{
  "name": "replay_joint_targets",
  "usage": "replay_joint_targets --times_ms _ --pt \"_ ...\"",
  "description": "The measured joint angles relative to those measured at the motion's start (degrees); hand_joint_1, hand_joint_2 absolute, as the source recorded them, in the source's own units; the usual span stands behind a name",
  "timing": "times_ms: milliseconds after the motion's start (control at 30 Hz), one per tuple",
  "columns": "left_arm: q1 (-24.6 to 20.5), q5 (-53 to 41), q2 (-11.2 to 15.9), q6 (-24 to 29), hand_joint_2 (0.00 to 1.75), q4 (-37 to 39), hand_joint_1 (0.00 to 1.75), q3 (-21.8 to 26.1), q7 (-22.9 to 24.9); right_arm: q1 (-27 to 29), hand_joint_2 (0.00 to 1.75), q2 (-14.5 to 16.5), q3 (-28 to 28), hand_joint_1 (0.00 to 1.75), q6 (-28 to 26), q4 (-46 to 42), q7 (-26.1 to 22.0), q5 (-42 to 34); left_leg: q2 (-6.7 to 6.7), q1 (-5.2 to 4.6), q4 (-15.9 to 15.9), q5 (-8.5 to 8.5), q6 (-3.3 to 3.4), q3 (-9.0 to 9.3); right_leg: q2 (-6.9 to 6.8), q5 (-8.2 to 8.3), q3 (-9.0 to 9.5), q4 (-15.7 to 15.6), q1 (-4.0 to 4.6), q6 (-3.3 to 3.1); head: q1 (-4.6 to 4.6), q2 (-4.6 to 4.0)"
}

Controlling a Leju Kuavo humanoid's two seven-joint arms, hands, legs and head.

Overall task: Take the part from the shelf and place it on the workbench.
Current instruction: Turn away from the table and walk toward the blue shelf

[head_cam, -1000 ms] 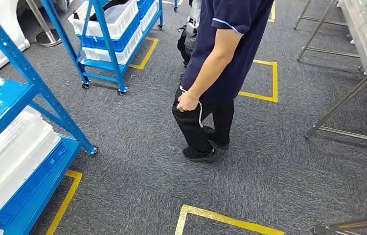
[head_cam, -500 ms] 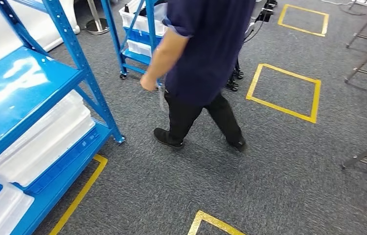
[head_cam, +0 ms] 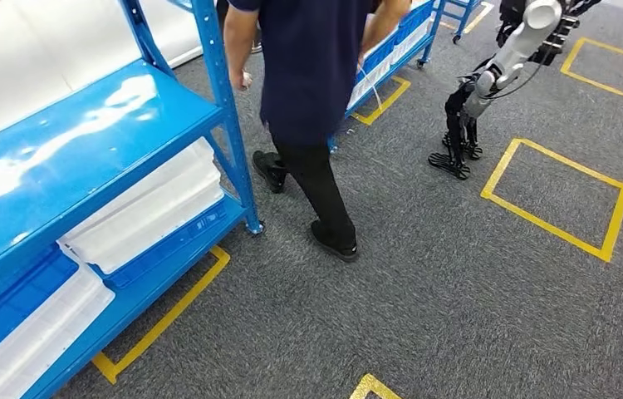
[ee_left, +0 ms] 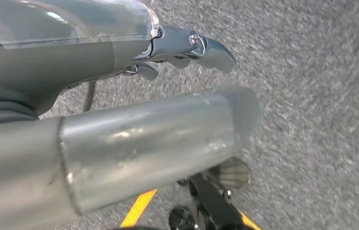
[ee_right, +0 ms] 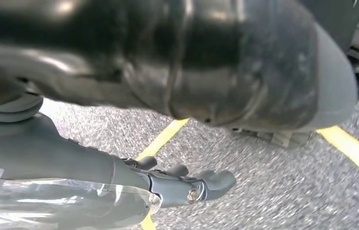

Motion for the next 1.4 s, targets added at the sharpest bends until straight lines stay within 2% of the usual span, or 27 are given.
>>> replay_joint_targets --times_ms 67,133,200,233,267,333,367,433,500,533,567,633,700,733,800,867,900,933,1000,1067,1133,1167,1233,1267,1300,1367,1400 --pt "-0.1 -0.1 0.0 0.0 0.00 0.0 0.00 0.0 0.0 -0.1 0.00 0.0 0.0 0.00 0.0 0.0 0.0 0.1 -1.04 0.14 -0.3 0.36 0.86 -0.04 2.53 -2.16 -1.00 2.6 -0.42 0.44 0.01 0.00" --pt "-0.2 -0.1 0.1 0.0 0.00 0.0 0.00 0.0 0.0 0.0 0.00 0.0 -0.1 0.00 0.0 0.0 0.0 0.2 -2.18 0.01 -0.4 0.64 1.35 -0.29 5.45 -6.17 -4.39 9.6 -0.59 0.53 0.01 0.00" --pt "-0.2 0.0 0.1 0.0 0.00 0.0 0.00 0.0 0.0 0.2 0.00 0.0 -0.1 0.00 0.1 0.0 0.0 0.2 -3.66 -0.27 -0.4 0.78 1.56 -0.56 6.16 -8.27 -7.81 16.2 -0.53 0.33 0.02 0.00" --pt "-0.2 0.0 0.1 0.0 0.00 0.0 0.00 0.0 0.1 0.2 0.00 0.1 -0.2 0.00 0.1 0.0 0.0 0.3 -4.49 -0.39 -0.4 0.82 1.61 -0.58 6.28 -7.55 -8.25 16.7 -0.47 0.10 0.02 0.00" --pt "-0.1 0.0 0.1 0.0 0.00 0.0 0.00 0.0 0.1 0.2 0.00 0.1 -0.2 0.00 0.1 0.0 0.0 0.3 -5.39 -0.47 -0.4 0.86 1.60 -0.52 6.54 -5.69 -7.54 14.8 -0.36 -0.24 0.02 0.00" --pt "-0.1 0.0 0.1 0.0 0.00 0.0 0.00 0.0 0.1 0.3 0.00 0.0 -0.3 0.00 0.1 0.0 0.0 0.4 -7.06 -0.53 -0.4 0.95 1.46 -0.42 8.82 -1.27 -4.12 6.9 -0.09 -1.13 0.01 0.00" --pt "-0.1 0.0 0.1 0.0 0.00 0.0 0.00 0.0 0.1 0.3 0.00 0.0 -0.4 0.00 0.1 0.0 0.0 0.5 -7.82 -0.55 -0.3 1.03 1.30 -0.48 10.07 0.12 -2.67 3.5 0.04 -1.47 0.01 0.00" --pt "-0.1 0.0 0.1 0.0 0.00 0.0 0.00 0.0 0.1 0.3 0.00 0.0 -0.5 0.00 0.1 0.0 -0.1 0.6 -9.06 -0.45 -0.3 1.26 0.78 -0.78 11.14 0.68 -1.55 0.7 0.26 -1.79 0.01 0.00" --pt "0.1 0.0 0.2 0.0 0.00 0.0 0.00 0.0 0.2 0.1 0.00 0.1 -0.5 0.00 0.2 0.0 -0.1 0.7 -10.05 -0.34 -0.4 1.45 0.13 -1.13 9.57 0.99 -1.41 0.2 0.20 -2.03 0.01 0.00" --pt "0.2 0.0 0.3 0.0 0.00 0.0 0.00 0.0 0.2 0.1 0.00 0.1 -0.5 0.00 0.2 0.0 -0.1 0.8 -9.34 -0.42 0.0 1.06 -0.10 -1.45 8.83 1.20 -1.28 -0.2 0.07 -2.31 0.00 0.00" --pt "0.3 0.0 0.4 0.0 0.00 0.0 0.00 0.0 0.2 0.1 0.00 0.2 -0.5 0.00 0.3 0.0 -0.1 0.8 -7.85 -0.49 1.5 -0.01 -0.28 -2.20 7.95 1.44 -1.16 -0.6 -0.05 -2.65 -0.02 0.00" --pt "0.1 -0.1 0.5 -0.1 0.00 0.0 0.00 0.0 0.2 0.3 0.00 0.3 -0.5 0.00 0.5 0.1 -0.1 0.9 -3.94 -0.56 7.7 -3.81 -0.57 -5.07 6.11 1.64 -1.14 -1.0 0.04 -3.15 -0.05 0.00" --pt "0.0 -0.1 0.5 -0.2 0.00 0.0 0.00 0.0 0.2 0.5 0.00 0.4 -0.5 0.00 0.6 0.1 -0.1 0.9 -2.40 -0.45 14.5 -6.73 -1.03 -7.96 4.11 1.54 -1.35 -0.8 0.26 -3.29 -0.06 0.00" --pt "0.0 -0.1 0.5 -0.2 0.00 0.0 0.00 0.0 0.2 0.5 0.00 0.4 -0.6 0.00 0.7 0.1 0.0 0.9 -2.18 -0.42 15.6 -6.78 -1.20 -8.17 3.19 1.45 -1.41 -0.7 0.33 -3.27 -0.05 0.00" --pt "0.2 -0.1 0.6 -0.2 0.00 0.0 0.00 0.0 0.2 0.5 0.00 0.4 -0.6 0.00 0.7 0.1 -0.1 0.9 -1.37 -0.39 10.8 -4.06 -1.31 -5.05 1.59 1.20 -1.35 -0.4 0.34 -3.04 -0.06 0.00" --pt "0.2 -0.1 0.7 -0.2 0.00 0.0 0.00 0.0 0.2 0.4 0.00 0.5 -0.6 0.00 0.8 0.1 -0.1 0.9 1.07 -0.54 2.9 -1.45 -0.85 -0.58 0.16 0.76 -1.19 0.0 0.52 -2.52 -0.05 0.00" --pt "0.1 -0.1 0.7 -0.2 0.00 0.0 0.00 0.0 0.2 0.4 0.00 0.5 -0.6 0.00 0.8 0.1 -0.1 0.9 1.87 -0.67 0.6 -0.87 -0.48 0.68 -0.41 0.57 -1.11 0.2 0.63 -2.20 -0.04 0.00" --pt "0.1 -0.1 0.7 -0.2 0.00 0.0 0.00 0.0 0.2 0.3 0.00 0.5 -0.6 0.00 0.8 0.1 0.0 0.9 2.24 -0.82 -0.3 -0.80 -0.07 1.05 -0.95 0.45 -1.02 0.3 0.74 -1.88 -0.03 0.00" --pt "0.3 -0.1 0.8 -0.2 0.00 0.0 0.00 0.0 0.2 0.0 0.00 0.5 -0.6 0.00 0.8 0.2 0.0 0.9 1.00 -0.86 -0.5 -0.49 0.67 1.01 -1.88 0.36 -0.72 0.3 0.77 -1.31 -0.03 0.00" --pt "0.4 -0.1 0.7 -0.2 0.00 0.0 0.00 0.0 0.2 -0.2 0.00 0.6 -0.6 0.00 0.8 0.2 0.0 1.0 -0.25 -0.56 -1.1 0.02 1.42 1.22 0.13 -0.98 -0.92 1.6 0.48 -0.71 -0.01 0.00" --pt "0.3 -0.2 0.7 -0.3 0.00 0.0 0.00 0.0 0.3 0.1 0.00 0.6 -0.6 0.00 0.8 0.2 0.1 1.0 -1.52 -0.34 -1.4 0.48 2.00 1.12 4.15 -4.55 -3.24 7.1 0.05 -0.26 0.00 0.00" --pt "0.2 -0.2 0.7 -0.3 0.00 0.0 0.00 0.0 0.3 0.2 0.00 0.6 -0.6 0.00 0.8 0.2 0.2 1.0 -2.23 -0.33 -1.4 0.62 2.17 0.93 5.39 -6.49 -5.09 11.0 -0.06 -0.12 -0.01 0.00" --pt "0.2 -0.2 0.7 -0.4 0.00 0.0 0.00 0.0 0.3 0.3 0.00 0.6 -0.7 0.00 0.8 0.2 0.3 1.1 -3.86 -0.37 -1.3 0.73 2.24 0.74 6.13 -7.69 -7.59 16.0 -0.17 0.08 -0.01 0.00" --pt "0.2 -0.2 0.7 -0.4 0.00 0.0 0.00 0.0 0.4 0.3 0.00 0.6 -0.8 0.00 0.8 0.2 0.4 1.1 -4.77 -0.37 -1.2 0.76 2.20 0.75 6.27 -6.53 -7.49 15.5 -0.21 0.08 -0.01 0.00" --pt "0.2 -0.2 0.7 -0.4 0.00 0.0 0.00 0.0 0.4 0.3 0.00 0.6 -0.8 0.00 0.8 0.2 0.4 1.1 -5.71 -0.36 -1.1 0.75 2.12 0.79 6.68 -4.36 -6.33 12.7 -0.28 -0.01 -0.01 0.00" --pt "0.2 -0.2 0.6 -0.4 0.00 0.0 0.00 0.0 0.4 0.4 0.00 0.5 -0.8 0.00 0.8 0.2 0.5 1.1 -7.45 -0.41 -0.8 0.72 1.76 0.68 9.36 -0.32 -3.11 5.0 -0.49 -0.38 -0.01 0.00" --pt "0.2 -0.2 0.6 -0.4 0.00 0.0 0.00 0.0 0.4 0.5 0.00 0.5 -0.8 0.00 0.8 0.2 0.5 1.1 -8.19 -0.45 -0.6 0.74 1.44 0.48 10.65 0.69 -2.05 2.3 -0.57 -0.54 0.00 0.00"
